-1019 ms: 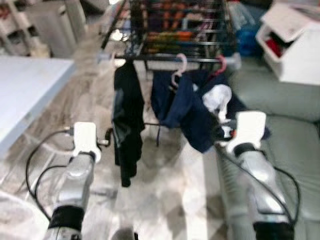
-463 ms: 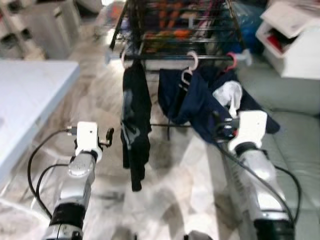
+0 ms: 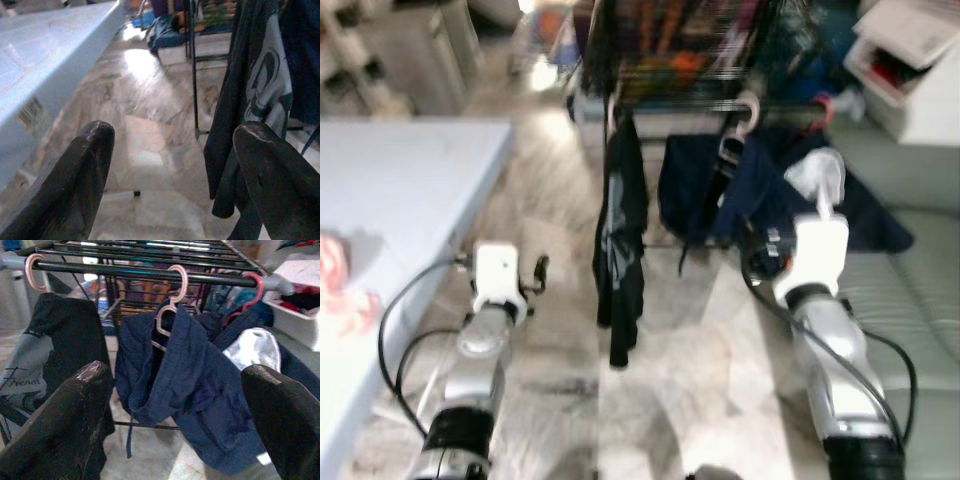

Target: Hang hanger

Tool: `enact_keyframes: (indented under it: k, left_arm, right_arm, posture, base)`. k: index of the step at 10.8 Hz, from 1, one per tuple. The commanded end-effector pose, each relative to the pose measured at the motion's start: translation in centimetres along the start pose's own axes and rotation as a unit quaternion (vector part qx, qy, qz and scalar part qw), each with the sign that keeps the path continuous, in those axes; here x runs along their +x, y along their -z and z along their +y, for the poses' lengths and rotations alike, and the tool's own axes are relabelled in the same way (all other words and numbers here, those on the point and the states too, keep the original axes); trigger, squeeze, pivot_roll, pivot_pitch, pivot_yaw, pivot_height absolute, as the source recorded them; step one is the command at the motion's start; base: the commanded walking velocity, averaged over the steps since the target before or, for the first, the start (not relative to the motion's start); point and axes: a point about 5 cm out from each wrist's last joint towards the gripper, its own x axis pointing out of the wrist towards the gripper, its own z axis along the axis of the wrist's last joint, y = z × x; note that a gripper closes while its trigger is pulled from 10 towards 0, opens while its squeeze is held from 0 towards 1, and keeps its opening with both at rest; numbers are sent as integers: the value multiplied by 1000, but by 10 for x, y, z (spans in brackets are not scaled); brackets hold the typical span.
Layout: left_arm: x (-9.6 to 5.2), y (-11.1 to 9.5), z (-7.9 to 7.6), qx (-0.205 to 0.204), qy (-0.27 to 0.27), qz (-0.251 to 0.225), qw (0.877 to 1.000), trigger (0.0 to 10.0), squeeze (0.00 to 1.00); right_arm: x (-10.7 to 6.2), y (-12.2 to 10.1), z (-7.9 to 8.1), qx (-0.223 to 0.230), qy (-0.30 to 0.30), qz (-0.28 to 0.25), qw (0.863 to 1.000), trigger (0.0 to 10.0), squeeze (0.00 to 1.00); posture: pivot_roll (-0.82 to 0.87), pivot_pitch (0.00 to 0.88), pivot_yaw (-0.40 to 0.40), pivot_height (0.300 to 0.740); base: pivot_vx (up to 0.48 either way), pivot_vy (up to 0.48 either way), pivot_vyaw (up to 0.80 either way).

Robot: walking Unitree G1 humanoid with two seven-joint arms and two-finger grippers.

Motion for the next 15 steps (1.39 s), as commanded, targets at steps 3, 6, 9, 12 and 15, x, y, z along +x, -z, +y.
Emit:
enact_keyframes:
  k: [3,6,9,12,15]
  left_arm:
    - [-2,-7,7,6,11,-29,1000,10000,0]
    - [-2,-12,6,-11,37,-45,998,10000,0]
    - [-2,-13,3,-16,47,-48,998,10000,0]
    - [2,-20,0,-21,54,-57,997,10000,0]
    - [3,-24,-3,-16,59,-65,996,10000,0]
  right_arm:
    - [3,-3,8,4,-9,-7,1000,10000,0]
    - [3,-3,10,-2,-15,-9,1000,10000,0]
    - [5,-3,12,-9,-18,-11,1000,10000,0]
    - [7,-4,13,-10,-19,-19,1000,10000,0]
    - [8,-6,14,-16,-19,-26,999,10000,0]
  posture:
    - [-75,13,5,740]
    - [-77,6,6,740]
    - [-72,0,5,740]
    - [-70,0,6,740]
    - [-70,0,6,740]
  base:
    - [0,160,0]
    - [117,87,0]
    - [384,289,0]
    - [385,286,0]
    - [386,284,0]
